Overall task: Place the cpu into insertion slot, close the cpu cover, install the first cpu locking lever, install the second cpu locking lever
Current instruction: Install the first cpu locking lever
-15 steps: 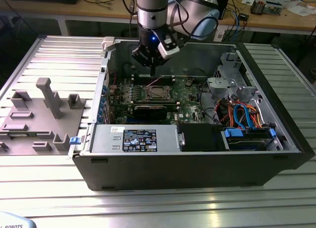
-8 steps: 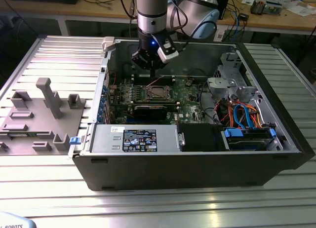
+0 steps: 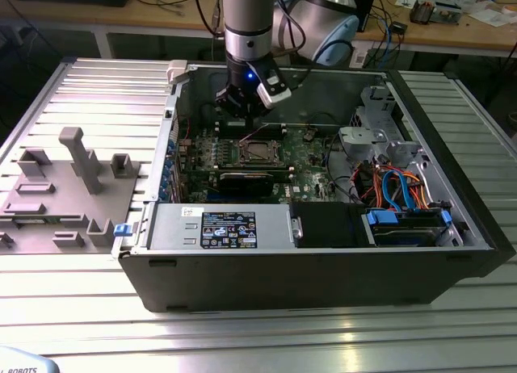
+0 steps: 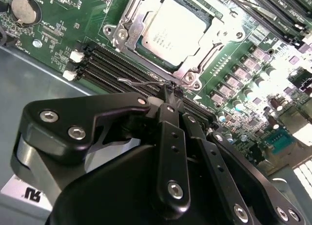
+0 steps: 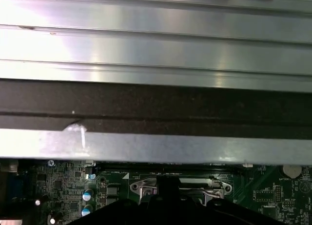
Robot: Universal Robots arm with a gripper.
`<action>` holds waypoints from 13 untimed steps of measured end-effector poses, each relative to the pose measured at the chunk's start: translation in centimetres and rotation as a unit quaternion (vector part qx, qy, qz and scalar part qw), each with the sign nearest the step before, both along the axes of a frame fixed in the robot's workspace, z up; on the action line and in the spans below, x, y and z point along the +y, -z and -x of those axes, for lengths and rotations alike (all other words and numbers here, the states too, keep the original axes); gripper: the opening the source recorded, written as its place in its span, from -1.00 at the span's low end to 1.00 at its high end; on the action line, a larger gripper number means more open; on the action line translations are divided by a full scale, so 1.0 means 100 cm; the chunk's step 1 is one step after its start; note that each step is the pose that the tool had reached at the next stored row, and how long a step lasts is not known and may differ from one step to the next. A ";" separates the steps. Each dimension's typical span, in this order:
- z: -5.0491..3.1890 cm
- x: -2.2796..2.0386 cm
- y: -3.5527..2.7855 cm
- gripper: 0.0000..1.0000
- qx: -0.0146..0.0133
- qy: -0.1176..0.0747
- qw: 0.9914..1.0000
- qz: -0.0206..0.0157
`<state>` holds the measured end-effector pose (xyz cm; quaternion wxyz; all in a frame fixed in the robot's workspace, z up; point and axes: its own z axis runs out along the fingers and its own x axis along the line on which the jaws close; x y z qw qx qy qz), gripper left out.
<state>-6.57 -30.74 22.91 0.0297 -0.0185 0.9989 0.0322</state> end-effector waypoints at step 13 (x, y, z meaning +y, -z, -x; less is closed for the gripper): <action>-0.0038 0.0001 0.0097 -0.79 0.001 -0.004 1.000 0.002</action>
